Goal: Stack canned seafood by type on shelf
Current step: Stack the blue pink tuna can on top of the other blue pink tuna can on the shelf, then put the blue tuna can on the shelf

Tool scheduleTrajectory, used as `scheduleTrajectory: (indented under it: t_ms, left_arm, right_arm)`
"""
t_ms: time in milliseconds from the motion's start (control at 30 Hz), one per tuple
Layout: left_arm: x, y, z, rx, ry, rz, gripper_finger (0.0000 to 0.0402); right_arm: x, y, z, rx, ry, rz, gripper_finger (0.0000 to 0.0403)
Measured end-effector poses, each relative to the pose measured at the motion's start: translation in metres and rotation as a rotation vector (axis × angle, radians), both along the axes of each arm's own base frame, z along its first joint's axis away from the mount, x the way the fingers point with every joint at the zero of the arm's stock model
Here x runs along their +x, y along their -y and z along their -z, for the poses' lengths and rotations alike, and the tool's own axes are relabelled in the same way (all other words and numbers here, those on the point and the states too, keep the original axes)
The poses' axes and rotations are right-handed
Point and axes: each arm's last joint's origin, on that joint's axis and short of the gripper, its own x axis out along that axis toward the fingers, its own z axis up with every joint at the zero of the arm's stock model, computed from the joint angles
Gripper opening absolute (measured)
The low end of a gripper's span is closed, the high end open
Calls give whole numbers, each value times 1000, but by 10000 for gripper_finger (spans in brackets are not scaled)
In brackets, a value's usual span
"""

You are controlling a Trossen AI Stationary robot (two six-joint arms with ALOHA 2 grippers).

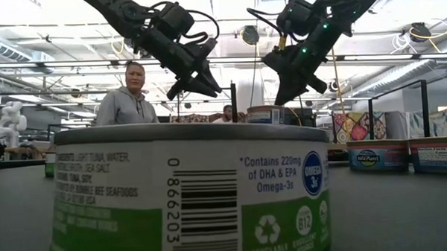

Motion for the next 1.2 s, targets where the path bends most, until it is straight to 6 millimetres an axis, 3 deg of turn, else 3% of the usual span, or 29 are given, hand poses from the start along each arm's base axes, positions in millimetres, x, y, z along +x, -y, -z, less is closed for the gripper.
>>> scheduleTrajectory:
  t_ms: [333,567,967,1200]
  left_arm:
    - [3,12,4,-6,-46,63,77]
    - [-24,33,-3,-42,-241,183,77]
    - [-77,59,-28,23,-248,180,77]
    - [-77,76,-21,32,-192,214,77]
  right_arm:
    - [-12,-7,-23,-41,61,-18,0]
    - [-20,-27,-39,-44,91,-75,0]
    - [-7,-74,-45,-25,143,-203,0]
    - [-2,-98,-47,-61,148,-314,0]
